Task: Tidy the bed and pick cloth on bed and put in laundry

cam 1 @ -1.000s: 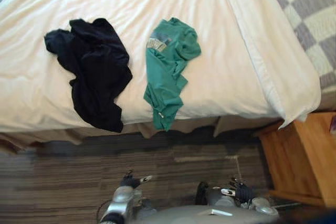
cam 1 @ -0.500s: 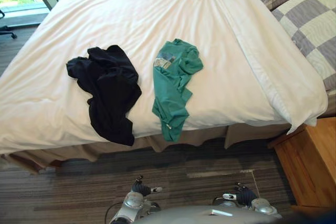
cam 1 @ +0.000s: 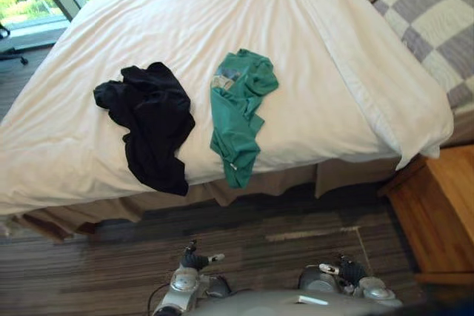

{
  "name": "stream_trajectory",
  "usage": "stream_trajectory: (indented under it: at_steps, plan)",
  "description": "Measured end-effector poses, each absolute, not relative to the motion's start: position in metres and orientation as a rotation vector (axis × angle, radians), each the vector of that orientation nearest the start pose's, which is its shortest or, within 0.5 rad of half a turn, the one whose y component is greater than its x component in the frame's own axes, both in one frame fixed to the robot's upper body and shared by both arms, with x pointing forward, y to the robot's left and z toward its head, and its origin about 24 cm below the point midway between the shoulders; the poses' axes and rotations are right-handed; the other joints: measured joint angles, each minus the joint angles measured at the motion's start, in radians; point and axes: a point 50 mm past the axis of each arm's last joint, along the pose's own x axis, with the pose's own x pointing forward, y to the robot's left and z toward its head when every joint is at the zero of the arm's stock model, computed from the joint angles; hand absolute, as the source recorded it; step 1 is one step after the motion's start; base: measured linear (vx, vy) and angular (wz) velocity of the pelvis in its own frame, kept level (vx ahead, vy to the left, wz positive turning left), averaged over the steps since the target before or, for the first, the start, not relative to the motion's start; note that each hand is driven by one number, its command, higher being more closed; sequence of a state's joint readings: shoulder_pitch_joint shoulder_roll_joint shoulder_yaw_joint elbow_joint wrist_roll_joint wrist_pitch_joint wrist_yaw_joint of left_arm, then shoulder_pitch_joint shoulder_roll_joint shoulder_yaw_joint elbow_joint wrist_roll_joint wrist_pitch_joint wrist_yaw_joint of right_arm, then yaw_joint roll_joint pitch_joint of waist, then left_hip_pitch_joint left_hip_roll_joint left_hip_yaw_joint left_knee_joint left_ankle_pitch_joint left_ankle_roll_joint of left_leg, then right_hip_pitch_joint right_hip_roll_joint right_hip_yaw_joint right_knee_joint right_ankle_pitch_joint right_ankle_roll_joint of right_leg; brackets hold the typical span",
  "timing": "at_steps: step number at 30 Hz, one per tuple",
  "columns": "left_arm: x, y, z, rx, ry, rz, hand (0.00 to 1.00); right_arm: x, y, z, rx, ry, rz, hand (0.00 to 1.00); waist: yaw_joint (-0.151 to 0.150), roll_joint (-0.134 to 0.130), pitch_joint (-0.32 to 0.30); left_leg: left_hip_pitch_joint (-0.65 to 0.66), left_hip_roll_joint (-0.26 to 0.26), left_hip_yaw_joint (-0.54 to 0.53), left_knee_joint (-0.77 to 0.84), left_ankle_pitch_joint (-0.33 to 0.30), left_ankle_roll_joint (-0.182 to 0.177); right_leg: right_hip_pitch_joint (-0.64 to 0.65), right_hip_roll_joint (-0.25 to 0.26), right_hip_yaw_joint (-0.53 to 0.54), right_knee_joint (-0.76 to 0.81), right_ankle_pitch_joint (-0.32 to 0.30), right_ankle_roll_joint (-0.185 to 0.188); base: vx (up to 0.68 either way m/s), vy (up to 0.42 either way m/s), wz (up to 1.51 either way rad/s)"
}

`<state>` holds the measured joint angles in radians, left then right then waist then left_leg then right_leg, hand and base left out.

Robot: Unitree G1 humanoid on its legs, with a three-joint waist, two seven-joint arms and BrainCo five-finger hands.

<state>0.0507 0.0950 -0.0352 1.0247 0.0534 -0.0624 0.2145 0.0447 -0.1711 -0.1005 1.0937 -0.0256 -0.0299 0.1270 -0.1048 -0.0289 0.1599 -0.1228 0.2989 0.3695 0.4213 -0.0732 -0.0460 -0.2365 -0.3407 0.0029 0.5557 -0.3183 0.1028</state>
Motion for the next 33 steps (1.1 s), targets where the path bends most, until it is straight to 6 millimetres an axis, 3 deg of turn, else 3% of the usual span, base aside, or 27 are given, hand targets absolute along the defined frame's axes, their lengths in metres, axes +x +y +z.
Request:
stream_trajectory:
  at_steps: [2,4,5,6,7,8,9,10,11,12,13,14,15,16,18,21,25,26,33]
  plan:
    - [0.117,0.191,-0.153,0.244,0.99,0.18,0.0,0.098,-0.226,-0.156,-0.062,1.112,-0.086,0.0,-0.013,0.001,0.0,0.018,0.013,-0.042,-0.001,0.035,0.0,-0.038,-0.051,0.041,0.082,-0.036,0.045,-0.05,0.292,-0.19]
    - [0.115,0.179,-0.155,0.211,0.99,0.16,0.0,0.091,-0.232,-0.157,-0.068,1.127,-0.111,0.0,-0.021,0.031,-0.005,0.05,-0.017,-0.071,-0.017,0.031,-0.041,-0.017,-0.084,0.055,0.061,-0.029,0.113,-0.01,0.454,0.01]
    - [0.115,0.176,-0.155,0.201,0.991,0.156,0.0,0.089,-0.233,-0.157,-0.061,1.13,-0.122,0.0,-0.021,0.041,-0.006,0.058,-0.021,-0.074,-0.022,-0.019,-0.072,0.003,-0.084,0.048,0.033,-0.018,0.128,0.02,0.673,0.17]
    - [0.117,0.174,-0.155,0.197,0.991,0.149,0.0,0.086,-0.23,-0.159,-0.041,1.137,-0.133,0.0,-0.02,0.04,-0.008,0.066,-0.032,-0.089,-0.035,-0.116,-0.181,0.048,-0.095,0.032,-0.049,0.026,0.134,0.08,0.644,0.16]
    - [0.12,0.18,-0.154,0.206,0.995,0.158,0.0,0.082,-0.222,-0.162,-0.003,1.15,-0.137,0.0,-0.014,0.023,-0.019,0.052,-0.062,-0.083,-0.018,-0.131,-0.171,0.109,-0.118,0.026,-0.175,0.138,0.145,0.1,0.651,0.14]
    - [0.118,0.181,-0.155,0.218,1.014,0.152,0.0,0.078,-0.217,-0.164,0.009,1.164,-0.145,0.0,-0.012,0.019,-0.029,0.043,-0.07,-0.081,-0.023,-0.137,-0.162,0.128,-0.119,0.021,-0.238,0.212,0.14,0.12,0.642,-0.01]
    - [0.108,0.189,-0.159,0.257,1.072,0.15,0.0,0.072,-0.212,-0.166,0.025,1.179,-0.156,0.0,-0.011,0.013,-0.05,0.051,-0.078,-0.069,-0.057,-0.133,-0.143,0.148,-0.114,-0.004,-0.329,0.36,0.115,0.11,0.479,-0.04]
    - [0.107,0.194,-0.159,0.263,1.085,0.16,0.0,0.072,-0.209,-0.166,0.028,1.172,-0.151,0.0,-0.01,0.009,-0.057,0.06,-0.076,-0.053,-0.083,-0.123,-0.13,0.149,-0.109,-0.028,-0.358,0.414,0.085,0.17,0.474,-0.21]
    - [0.105,0.2,-0.159,0.28,1.106,0.173,0.0,0.07,-0.205,-0.166,0.029,1.158,-0.131,0.0,-0.004,0.008,-0.058,0.098,-0.072,-0.022,-0.147,-0.098,-0.107,0.152,-0.083,-0.102,-0.353,0.42,0.057,0.21,0.341,-0.34]
    - [0.103,0.202,-0.159,0.283,1.119,0.179,0.0,0.071,-0.204,-0.166,0.021,1.151,-0.112,0.0,0.002,0.011,-0.059,0.129,-0.08,-0.001,-0.195,-0.076,-0.094,0.148,-0.053,-0.158,-0.327,0.398,0.042,0.23,0.329,-0.44]
    - [0.102,0.203,-0.16,0.285,1.13,0.18,0.0,0.074,-0.206,-0.164,0.0,1.126,-0.074,0.0,0.0,0.025,-0.063,0.156,-0.089,0.014,-0.263,-0.05,-0.074,0.145,0.045,-0.192,-0.293,0.314,0.065,0.19,0.239,-0.33]
    - [0.102,0.202,-0.16,0.288,1.134,0.176,0.0,0.075,-0.207,-0.164,-0.015,1.117,-0.059,0.0,0.0,0.034,-0.065,0.158,-0.089,0.017,-0.276,-0.046,-0.07,0.149,0.092,-0.195,-0.299,0.267,0.068,0.15,0.181,-0.16]
    - [0.104,0.2,-0.16,0.298,1.135,0.159,0.0,0.077,-0.209,-0.162,-0.025,1.101,-0.046,0.0,-0.005,0.045,-0.064,0.154,-0.091,0.016,-0.287,-0.041,-0.064,0.174,0.166,-0.182,-0.337,0.211,0.066,0.1,0.128,0.36]
    - [0.103,0.194,-0.161,0.3,1.147,0.138,0.0,0.076,-0.209,-0.161,-0.016,1.081,-0.042,0.0,-0.025,0.06,-0.06,0.148,-0.119,-0.009,-0.308,-0.026,-0.048,0.247,0.228,-0.141,-0.449,0.188,0.035,0.07,0.152,0.63]
    - [0.107,0.183,-0.161,0.288,1.131,0.108,0.0,0.072,-0.212,-0.161,0.01,1.077,-0.061,0.0,-0.021,0.064,-0.062,0.161,-0.157,-0.036,-0.348,0.002,-0.034,0.286,0.217,-0.107,-0.478,0.183,0.017,0.04,0.097,0.72]
    - [0.105,0.178,-0.162,0.291,1.126,0.086,0.0,0.07,-0.213,-0.16,-0.01,1.063,-0.023,0.0,-0.012,0.07,-0.063,0.172,-0.162,-0.062,-0.391,0.046,-0.02,0.29,0.219,-0.101,-0.438,0.157,-0.017,0.06,-0.033,0.54]
    - [0.105,0.181,-0.161,0.295,1.094,0.091,0.0,0.075,-0.208,-0.158,0.007,0.999,-0.005,0.0,-0.01,0.047,-0.063,0.177,-0.157,-0.083,-0.458,0.125,-0.028,0.302,0.233,-0.152,-0.431,0.128,-0.036,-0.02,-0.1,0.53]
    - [0.097,0.182,-0.162,0.221,1.092,0.106,0.0,0.067,-0.204,-0.161,0.031,1.034,-0.01,0.0,0.016,0.035,-0.094,0.192,-0.147,-0.08,-0.526,0.175,-0.06,0.287,0.255,-0.158,-0.383,0.108,-0.033,-0.02,-0.034,0.16]
    - [0.095,0.185,-0.163,0.173,1.1,0.141,0.0,0.066,-0.205,-0.162,0.042,1.041,-0.02,0.0,0.015,0.035,-0.095,0.192,-0.146,-0.079,-0.526,0.173,-0.062,0.288,0.254,-0.164,-0.388,0.108,-0.032,0.0,0.0,0.0]
